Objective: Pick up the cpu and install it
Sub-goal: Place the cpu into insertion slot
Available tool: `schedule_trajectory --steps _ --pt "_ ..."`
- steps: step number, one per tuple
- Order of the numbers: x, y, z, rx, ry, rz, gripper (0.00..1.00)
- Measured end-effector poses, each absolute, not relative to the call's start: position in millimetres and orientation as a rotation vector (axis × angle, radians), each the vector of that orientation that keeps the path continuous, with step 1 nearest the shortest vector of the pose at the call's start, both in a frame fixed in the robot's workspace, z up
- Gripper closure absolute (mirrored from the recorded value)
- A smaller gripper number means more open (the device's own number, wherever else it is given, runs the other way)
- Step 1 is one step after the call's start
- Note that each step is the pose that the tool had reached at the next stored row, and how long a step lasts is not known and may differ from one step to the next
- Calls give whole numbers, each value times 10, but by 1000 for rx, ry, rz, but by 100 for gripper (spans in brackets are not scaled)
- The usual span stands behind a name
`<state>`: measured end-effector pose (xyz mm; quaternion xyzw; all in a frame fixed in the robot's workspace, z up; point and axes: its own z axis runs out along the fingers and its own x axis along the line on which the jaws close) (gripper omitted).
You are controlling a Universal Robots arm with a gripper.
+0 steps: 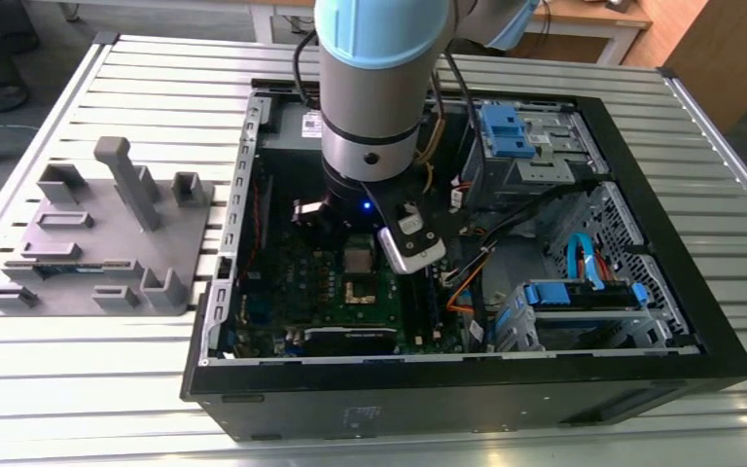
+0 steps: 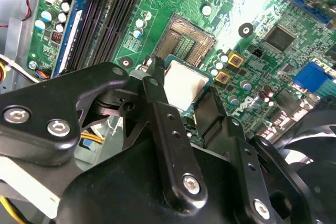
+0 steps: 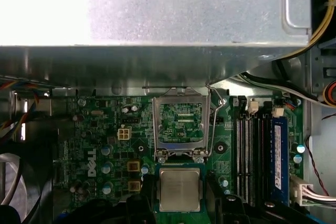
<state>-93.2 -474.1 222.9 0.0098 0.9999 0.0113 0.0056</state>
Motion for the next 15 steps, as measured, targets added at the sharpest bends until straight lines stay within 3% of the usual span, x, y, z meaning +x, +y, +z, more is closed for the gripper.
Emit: schedule_trajectory --steps 15 --pt "-931 -4818 2144 21 3130 37 53"
